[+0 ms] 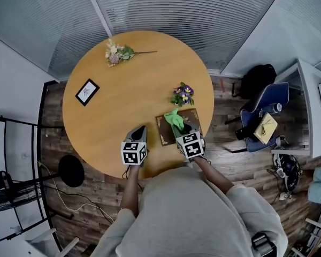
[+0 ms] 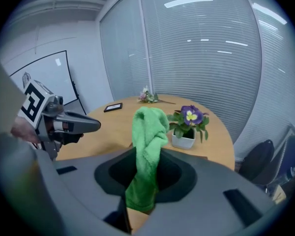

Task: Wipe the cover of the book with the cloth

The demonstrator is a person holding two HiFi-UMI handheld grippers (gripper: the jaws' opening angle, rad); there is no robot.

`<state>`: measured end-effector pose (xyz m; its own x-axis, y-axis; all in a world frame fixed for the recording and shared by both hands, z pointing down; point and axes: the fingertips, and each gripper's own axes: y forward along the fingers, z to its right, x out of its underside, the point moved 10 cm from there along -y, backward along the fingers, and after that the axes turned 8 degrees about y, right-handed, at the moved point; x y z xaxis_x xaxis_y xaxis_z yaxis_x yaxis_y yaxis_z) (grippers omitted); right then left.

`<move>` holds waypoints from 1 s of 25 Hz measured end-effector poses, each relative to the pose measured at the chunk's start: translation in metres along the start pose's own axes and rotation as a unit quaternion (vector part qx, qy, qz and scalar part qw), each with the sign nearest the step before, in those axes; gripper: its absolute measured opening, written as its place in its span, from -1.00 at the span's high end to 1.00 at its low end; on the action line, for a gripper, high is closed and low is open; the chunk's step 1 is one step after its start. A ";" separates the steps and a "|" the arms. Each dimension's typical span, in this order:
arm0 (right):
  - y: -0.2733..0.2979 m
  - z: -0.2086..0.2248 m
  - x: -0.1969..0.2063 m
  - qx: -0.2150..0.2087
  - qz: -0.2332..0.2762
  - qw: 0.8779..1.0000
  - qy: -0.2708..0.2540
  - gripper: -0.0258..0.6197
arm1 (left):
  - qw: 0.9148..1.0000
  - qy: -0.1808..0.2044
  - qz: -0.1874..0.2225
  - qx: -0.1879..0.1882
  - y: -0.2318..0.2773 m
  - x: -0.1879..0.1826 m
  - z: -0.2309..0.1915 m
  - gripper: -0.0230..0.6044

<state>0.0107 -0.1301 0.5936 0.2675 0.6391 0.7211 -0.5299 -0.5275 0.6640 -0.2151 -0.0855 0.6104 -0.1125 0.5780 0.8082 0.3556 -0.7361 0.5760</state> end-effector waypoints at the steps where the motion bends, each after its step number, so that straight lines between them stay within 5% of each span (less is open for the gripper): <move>1: 0.003 -0.006 0.000 -0.007 -0.002 1.000 -0.003 0.62 | 1.000 -0.001 0.000 -0.003 -0.002 0.001 -0.001 0.90; 12: 0.039 -0.048 0.004 -0.055 -0.040 0.998 -0.014 0.62 | 0.999 -0.018 -0.002 -0.031 -0.022 0.013 -0.018 0.90; 25: 0.069 -0.050 0.028 -0.055 -0.088 0.995 0.001 0.62 | 0.999 -0.022 -0.007 -0.040 -0.031 0.020 -0.023 0.90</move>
<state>-0.0587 -0.1205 0.6495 0.3629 0.7173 0.5947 -0.5589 -0.3431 0.7549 -0.2496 -0.0587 0.6116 -0.0751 0.6015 0.7953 0.2784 -0.7532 0.5960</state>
